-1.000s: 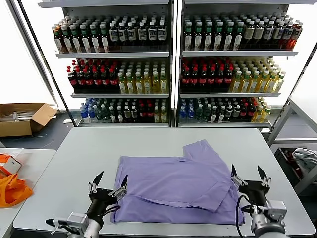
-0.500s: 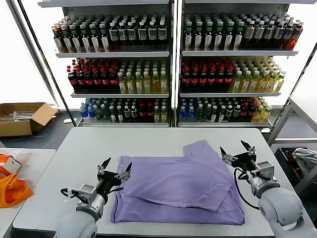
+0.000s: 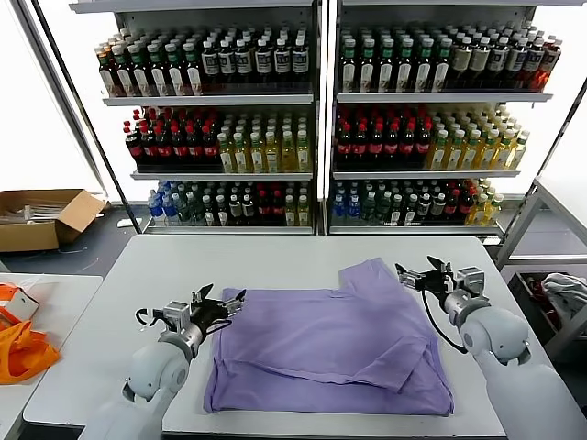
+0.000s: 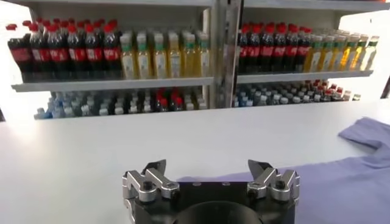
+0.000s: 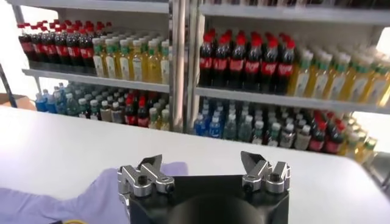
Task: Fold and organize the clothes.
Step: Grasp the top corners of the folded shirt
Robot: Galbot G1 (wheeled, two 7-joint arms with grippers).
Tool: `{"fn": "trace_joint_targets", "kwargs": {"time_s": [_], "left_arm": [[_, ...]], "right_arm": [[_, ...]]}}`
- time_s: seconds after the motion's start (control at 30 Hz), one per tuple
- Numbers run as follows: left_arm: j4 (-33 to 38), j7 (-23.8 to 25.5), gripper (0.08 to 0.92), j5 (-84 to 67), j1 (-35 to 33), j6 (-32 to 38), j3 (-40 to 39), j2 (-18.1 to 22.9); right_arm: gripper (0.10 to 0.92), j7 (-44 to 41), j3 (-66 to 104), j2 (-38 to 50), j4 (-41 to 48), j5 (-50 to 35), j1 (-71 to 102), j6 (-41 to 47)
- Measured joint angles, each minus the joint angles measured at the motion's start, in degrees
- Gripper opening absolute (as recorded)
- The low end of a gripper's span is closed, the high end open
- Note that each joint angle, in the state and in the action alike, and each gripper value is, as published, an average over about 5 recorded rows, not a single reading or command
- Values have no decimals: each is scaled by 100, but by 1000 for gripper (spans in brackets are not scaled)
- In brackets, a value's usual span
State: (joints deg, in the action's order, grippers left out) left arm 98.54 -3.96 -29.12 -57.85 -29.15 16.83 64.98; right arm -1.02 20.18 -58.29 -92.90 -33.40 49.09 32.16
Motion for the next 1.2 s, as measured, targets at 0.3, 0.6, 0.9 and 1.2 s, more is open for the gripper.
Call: {"fn": "trace_joint_targets", "kwargs": {"time_s": [0.3, 0.6, 0.9, 1.2], "left_arm": [[-469, 7, 823, -256, 373, -63, -110, -78], [-632, 61, 823, -336, 475, -89, -252, 4], [-823, 63, 822, -374, 542, -94, -292, 75], [-936, 65, 822, -400, 545, -98, -291, 155]], "right_arm": [[823, 119, -349, -324, 717, -56, -558, 53], [823, 177, -510, -589, 1185, -14, -886, 72], [823, 223, -560, -857, 1606, 97, -1110, 63], [823, 240, -640, -1022, 1911, 245, -1227, 54]]}}
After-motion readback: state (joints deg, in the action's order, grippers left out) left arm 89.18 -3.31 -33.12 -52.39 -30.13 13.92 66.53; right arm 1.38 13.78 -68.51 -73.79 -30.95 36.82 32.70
